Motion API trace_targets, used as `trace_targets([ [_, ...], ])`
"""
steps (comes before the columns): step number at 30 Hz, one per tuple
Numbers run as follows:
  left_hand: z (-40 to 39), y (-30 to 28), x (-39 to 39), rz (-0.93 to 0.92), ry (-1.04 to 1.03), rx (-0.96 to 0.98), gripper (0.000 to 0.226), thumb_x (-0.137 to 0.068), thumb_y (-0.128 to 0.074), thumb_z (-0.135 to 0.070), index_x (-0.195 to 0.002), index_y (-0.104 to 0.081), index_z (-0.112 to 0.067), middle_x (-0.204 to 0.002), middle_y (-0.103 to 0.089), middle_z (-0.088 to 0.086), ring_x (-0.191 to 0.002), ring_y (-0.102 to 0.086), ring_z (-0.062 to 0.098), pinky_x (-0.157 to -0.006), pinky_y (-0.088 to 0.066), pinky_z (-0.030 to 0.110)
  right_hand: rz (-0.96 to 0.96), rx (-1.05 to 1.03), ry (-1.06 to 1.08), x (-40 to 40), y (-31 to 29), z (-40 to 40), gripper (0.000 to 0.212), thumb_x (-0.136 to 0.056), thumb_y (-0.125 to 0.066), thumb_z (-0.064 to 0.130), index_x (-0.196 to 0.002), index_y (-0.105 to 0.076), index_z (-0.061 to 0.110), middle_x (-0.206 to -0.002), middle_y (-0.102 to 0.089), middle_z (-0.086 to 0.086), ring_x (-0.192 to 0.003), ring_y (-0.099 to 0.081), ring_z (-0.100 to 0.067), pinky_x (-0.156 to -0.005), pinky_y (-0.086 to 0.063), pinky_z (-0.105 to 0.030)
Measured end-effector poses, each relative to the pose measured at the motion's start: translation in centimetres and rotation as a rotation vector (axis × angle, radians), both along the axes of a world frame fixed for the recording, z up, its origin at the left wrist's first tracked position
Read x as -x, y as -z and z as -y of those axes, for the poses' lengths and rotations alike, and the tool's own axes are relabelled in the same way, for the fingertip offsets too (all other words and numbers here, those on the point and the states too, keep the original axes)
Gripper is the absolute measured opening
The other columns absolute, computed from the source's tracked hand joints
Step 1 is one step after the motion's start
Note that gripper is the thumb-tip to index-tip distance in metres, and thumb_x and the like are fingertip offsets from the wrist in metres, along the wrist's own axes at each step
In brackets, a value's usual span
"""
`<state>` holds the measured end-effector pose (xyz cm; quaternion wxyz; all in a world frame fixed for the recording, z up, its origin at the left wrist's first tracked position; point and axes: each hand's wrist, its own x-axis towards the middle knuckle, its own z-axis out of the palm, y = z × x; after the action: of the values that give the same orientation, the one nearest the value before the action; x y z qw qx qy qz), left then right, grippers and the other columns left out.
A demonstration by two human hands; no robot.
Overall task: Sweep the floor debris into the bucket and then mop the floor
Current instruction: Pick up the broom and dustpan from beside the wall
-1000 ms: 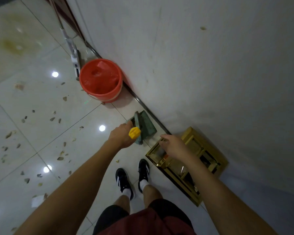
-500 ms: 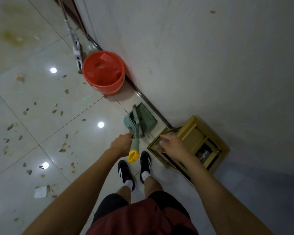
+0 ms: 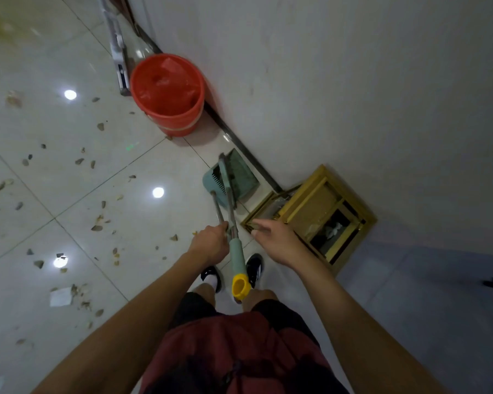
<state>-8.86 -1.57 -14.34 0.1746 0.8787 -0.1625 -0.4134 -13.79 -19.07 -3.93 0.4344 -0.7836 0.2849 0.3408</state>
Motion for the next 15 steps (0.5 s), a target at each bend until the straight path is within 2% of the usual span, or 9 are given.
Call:
trace_targets([
  [3, 0.3, 0.3, 1.7, 0.009, 0.032, -0.032, 0.045, -0.093, -0.057, -0.038, -0.134, -0.047, -0.023, -0.103, -0.065, 0.015, -0.087, -0.065, 0.036, -0.072, -0.057, 0.043, 0.006, 0.007, -0.029, 0.9, 0.0, -0.5, 0.046, -0.100, -0.054, 0.035, -0.145, -0.052, 0.023, -0.144, -0.054, -0.001, -0.131, -0.051, -0.018, -0.108, -0.042, -0.036],
  [7, 1.2, 0.5, 4.0, 0.007, 0.073, -0.073, 0.051, -0.092, -0.057, -0.033, -0.140, -0.040, -0.024, -0.108, -0.065, 0.015, -0.091, -0.065, 0.038, -0.071, -0.055, 0.042, -0.037, 0.024, -0.071, 2.4, 0.7, -1.3, 0.045, -0.099, -0.055, 0.032, -0.141, -0.056, 0.017, -0.136, -0.060, -0.005, -0.123, -0.057, -0.021, -0.100, -0.046, -0.033],
  [9, 1.8, 0.6, 5.1, 0.018, 0.088, -0.088, 0.052, -0.092, -0.057, -0.027, -0.141, -0.039, -0.022, -0.110, -0.065, 0.016, -0.094, -0.065, 0.038, -0.068, -0.052, 0.040, -0.078, 0.016, -0.034, 3.5, 1.1, -1.6, 0.043, -0.098, -0.055, 0.029, -0.139, -0.057, 0.015, -0.131, -0.063, -0.007, -0.105, -0.064, -0.020, -0.083, -0.055, -0.030],
  [11, 2.4, 0.6, 6.1, 0.027, 0.083, -0.094, 0.052, -0.092, -0.057, -0.024, -0.141, -0.040, -0.021, -0.111, -0.066, 0.015, -0.095, -0.066, 0.036, -0.071, -0.055, 0.042, -0.161, -0.078, 0.131, 4.5, 1.5, -1.6, 0.035, -0.098, -0.055, 0.025, -0.130, -0.063, 0.014, -0.119, -0.067, -0.010, -0.084, -0.067, -0.018, -0.060, -0.058, -0.030],
  [13, 3.1, 0.7, 7.0, 0.036, 0.072, -0.081, 0.049, -0.094, -0.055, -0.023, -0.141, -0.040, -0.020, -0.112, -0.066, 0.016, -0.096, -0.065, 0.036, -0.074, -0.056, 0.044, -0.237, -0.197, 0.296, 5.2, 1.7, -1.4, 0.018, -0.097, -0.057, 0.022, -0.108, -0.067, 0.011, -0.103, -0.069, -0.014, -0.083, -0.071, -0.029, -0.064, -0.063, -0.044],
  [15, 3.9, 0.8, 7.7, 0.047, 0.068, -0.074, 0.049, -0.096, -0.051, -0.023, -0.143, -0.038, -0.018, -0.113, -0.066, 0.017, -0.096, -0.065, 0.037, -0.070, -0.053, 0.041, -0.273, -0.283, 0.399, 5.8, 2.0, -1.1, 0.012, -0.097, -0.058, 0.022, -0.097, -0.064, 0.011, -0.090, -0.068, -0.017, -0.081, -0.072, -0.037, -0.072, -0.061, -0.056],
])
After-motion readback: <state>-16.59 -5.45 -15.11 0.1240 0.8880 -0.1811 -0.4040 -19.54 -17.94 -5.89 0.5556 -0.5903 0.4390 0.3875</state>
